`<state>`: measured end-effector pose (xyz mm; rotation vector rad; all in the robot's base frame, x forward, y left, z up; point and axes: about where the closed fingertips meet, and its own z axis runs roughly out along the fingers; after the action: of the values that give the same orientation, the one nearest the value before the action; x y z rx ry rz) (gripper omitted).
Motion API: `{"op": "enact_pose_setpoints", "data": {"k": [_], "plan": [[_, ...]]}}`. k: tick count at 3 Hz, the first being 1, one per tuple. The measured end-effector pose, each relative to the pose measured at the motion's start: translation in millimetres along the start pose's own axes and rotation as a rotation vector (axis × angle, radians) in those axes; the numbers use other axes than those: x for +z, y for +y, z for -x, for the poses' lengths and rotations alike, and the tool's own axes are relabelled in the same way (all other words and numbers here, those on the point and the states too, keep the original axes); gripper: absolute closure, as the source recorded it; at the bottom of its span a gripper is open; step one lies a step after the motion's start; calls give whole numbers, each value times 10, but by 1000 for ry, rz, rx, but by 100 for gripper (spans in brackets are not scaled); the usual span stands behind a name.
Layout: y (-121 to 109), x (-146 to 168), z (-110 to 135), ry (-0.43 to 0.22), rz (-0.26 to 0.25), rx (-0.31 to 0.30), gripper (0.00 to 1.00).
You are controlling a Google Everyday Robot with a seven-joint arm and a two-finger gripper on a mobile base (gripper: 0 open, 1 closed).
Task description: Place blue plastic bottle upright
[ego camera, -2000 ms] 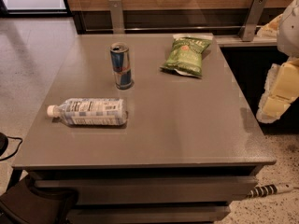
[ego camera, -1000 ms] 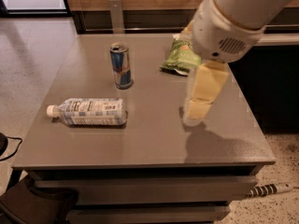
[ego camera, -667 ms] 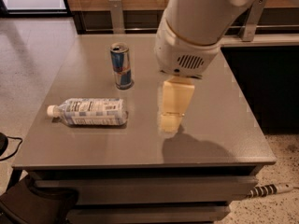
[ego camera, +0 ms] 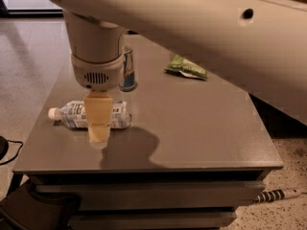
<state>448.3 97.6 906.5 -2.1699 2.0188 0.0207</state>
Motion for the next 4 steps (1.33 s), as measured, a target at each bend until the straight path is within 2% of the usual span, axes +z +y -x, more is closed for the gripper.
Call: {"op": "enact_pose_setpoints", "data": {"k": [1,2,3,4], "plan": [[-2,6,26,-2,0,0,0],[-60,70,58,19,19,31,0],[-323,392,116,79,82,134,0],[-455,624,163,96,118,197,0]]}}
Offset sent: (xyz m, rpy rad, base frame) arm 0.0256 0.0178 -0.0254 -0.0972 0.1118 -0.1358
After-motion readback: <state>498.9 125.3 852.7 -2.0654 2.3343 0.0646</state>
